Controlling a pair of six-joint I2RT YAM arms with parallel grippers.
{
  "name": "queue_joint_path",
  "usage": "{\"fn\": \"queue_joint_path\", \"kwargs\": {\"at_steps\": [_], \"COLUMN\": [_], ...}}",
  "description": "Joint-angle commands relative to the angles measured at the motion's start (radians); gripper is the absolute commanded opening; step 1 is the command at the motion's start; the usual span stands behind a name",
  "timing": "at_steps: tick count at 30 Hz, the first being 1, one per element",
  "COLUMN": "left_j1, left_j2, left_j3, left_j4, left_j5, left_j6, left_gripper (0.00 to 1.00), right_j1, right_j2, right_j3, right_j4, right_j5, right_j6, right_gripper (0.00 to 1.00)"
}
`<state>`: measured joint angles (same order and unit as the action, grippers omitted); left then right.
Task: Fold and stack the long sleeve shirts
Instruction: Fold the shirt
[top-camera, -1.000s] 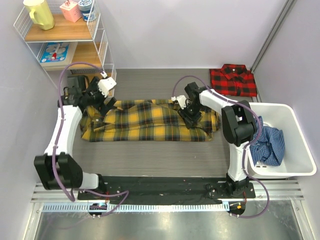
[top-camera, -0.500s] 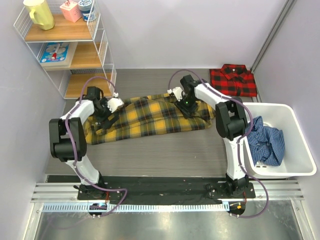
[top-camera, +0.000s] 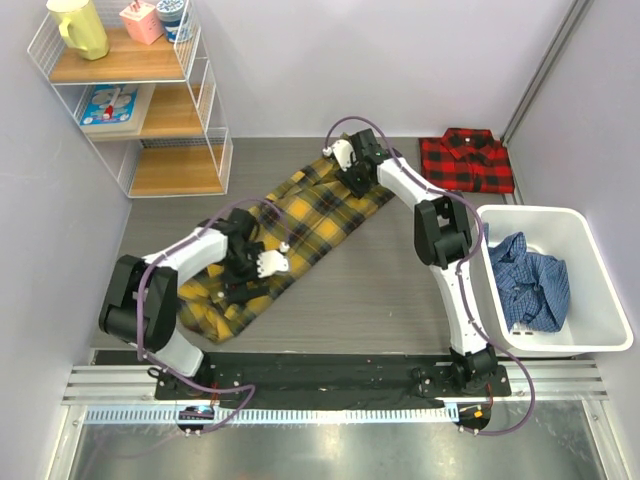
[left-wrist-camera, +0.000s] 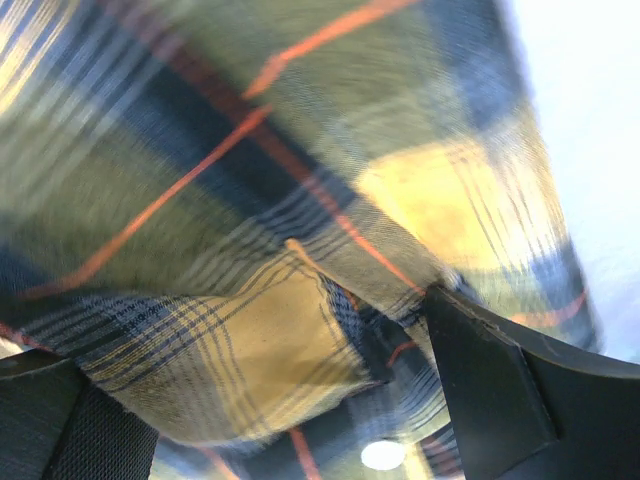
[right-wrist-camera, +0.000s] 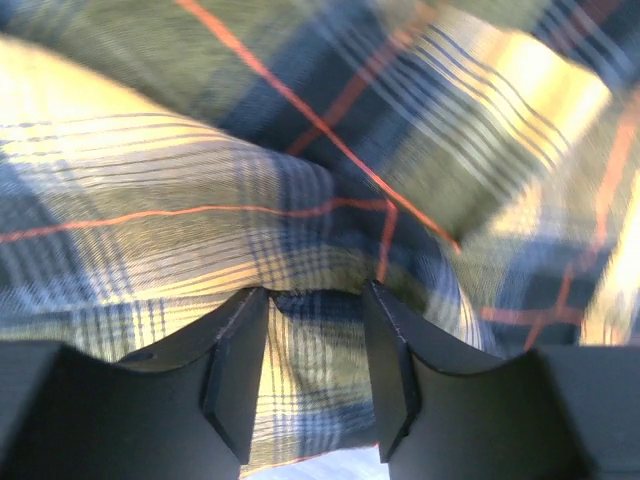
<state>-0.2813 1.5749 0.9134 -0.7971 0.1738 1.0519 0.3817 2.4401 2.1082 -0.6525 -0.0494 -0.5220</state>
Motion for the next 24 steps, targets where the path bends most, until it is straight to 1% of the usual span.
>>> {"fn": "queue_joint_path", "kwargs": {"at_steps": [1, 2, 3, 4, 6, 7, 8, 10, 12, 13, 14, 16, 18, 21, 22, 23, 24], "left_j1": [-0.192, -0.234, -0.315, -0.353, -0.439, -0.459, -0.475, -0.495, -0.496, -0.493, -0.478, -0.443, -0.369, -0.288, -0.274, -0.250, -0.243], "left_j2": [0.008, 0.035, 0.057, 0.077, 0.160, 0.186, 0.216, 0.270, 0.260, 0.241, 0.222, 0.145, 0.090, 0.036, -0.016, -0.039, -0.064], "left_j3": [0.070, 0.112, 0.139, 0.162, 0.241, 0.267, 0.330, 0.383, 0.429, 0.429, 0.423, 0.375, 0.328, 0.266, 0.249, 0.231, 0.208], "left_j4": [-0.145, -0.154, -0.152, -0.143, -0.129, -0.120, -0.111, -0.102, -0.115, -0.123, -0.128, -0.158, -0.213, -0.302, -0.306, -0.309, -0.309], "left_j5": [0.105, 0.124, 0.131, 0.130, 0.136, 0.139, 0.156, 0.190, 0.188, 0.153, 0.135, 0.104, 0.060, 0.023, 0.015, 0.001, -0.032], "left_j6": [-0.154, -0.215, -0.243, -0.274, -0.346, -0.383, -0.438, -0.499, -0.544, -0.543, -0.538, -0.504, -0.465, -0.406, -0.379, -0.363, -0.348], "left_gripper": [1.00, 1.00, 1.00, 1.00, 1.00, 1.00, 1.00, 1.00, 1.00, 1.00, 1.00, 1.00, 1.00, 1.00, 1.00, 1.00, 1.00], "right_j1": [-0.026, -0.033, -0.047, -0.053, -0.064, -0.070, -0.072, -0.073, -0.075, -0.075, -0.075, -0.076, -0.073, -0.072, -0.072, -0.070, -0.070], "right_j2": [0.017, 0.004, -0.028, -0.045, -0.079, -0.119, -0.140, -0.205, -0.249, -0.288, -0.311, -0.345, -0.381, -0.395, -0.394, -0.395, -0.395], "right_j3": [0.050, 0.053, 0.061, 0.064, 0.065, 0.062, 0.053, 0.020, -0.032, -0.049, -0.088, -0.126, -0.181, -0.200, -0.201, -0.201, -0.206], "right_j4": [0.109, 0.116, 0.122, 0.125, 0.117, 0.110, 0.102, 0.064, 0.027, 0.013, -0.010, -0.039, -0.056, -0.110, -0.127, -0.157, -0.170], "right_j5": [0.134, 0.138, 0.137, 0.135, 0.131, 0.125, 0.118, 0.085, 0.063, 0.001, -0.022, -0.103, -0.133, -0.188, -0.204, -0.251, -0.269], "right_j6": [-0.015, -0.007, 0.010, 0.014, 0.025, 0.034, 0.042, 0.072, 0.088, 0.111, 0.120, 0.132, 0.162, 0.178, 0.183, 0.195, 0.206], "right_gripper": [0.54, 0.56, 0.58, 0.63, 0.66, 0.68, 0.70, 0.72, 0.72, 0.73, 0.73, 0.73, 0.74, 0.74, 0.73, 0.71, 0.68]}}
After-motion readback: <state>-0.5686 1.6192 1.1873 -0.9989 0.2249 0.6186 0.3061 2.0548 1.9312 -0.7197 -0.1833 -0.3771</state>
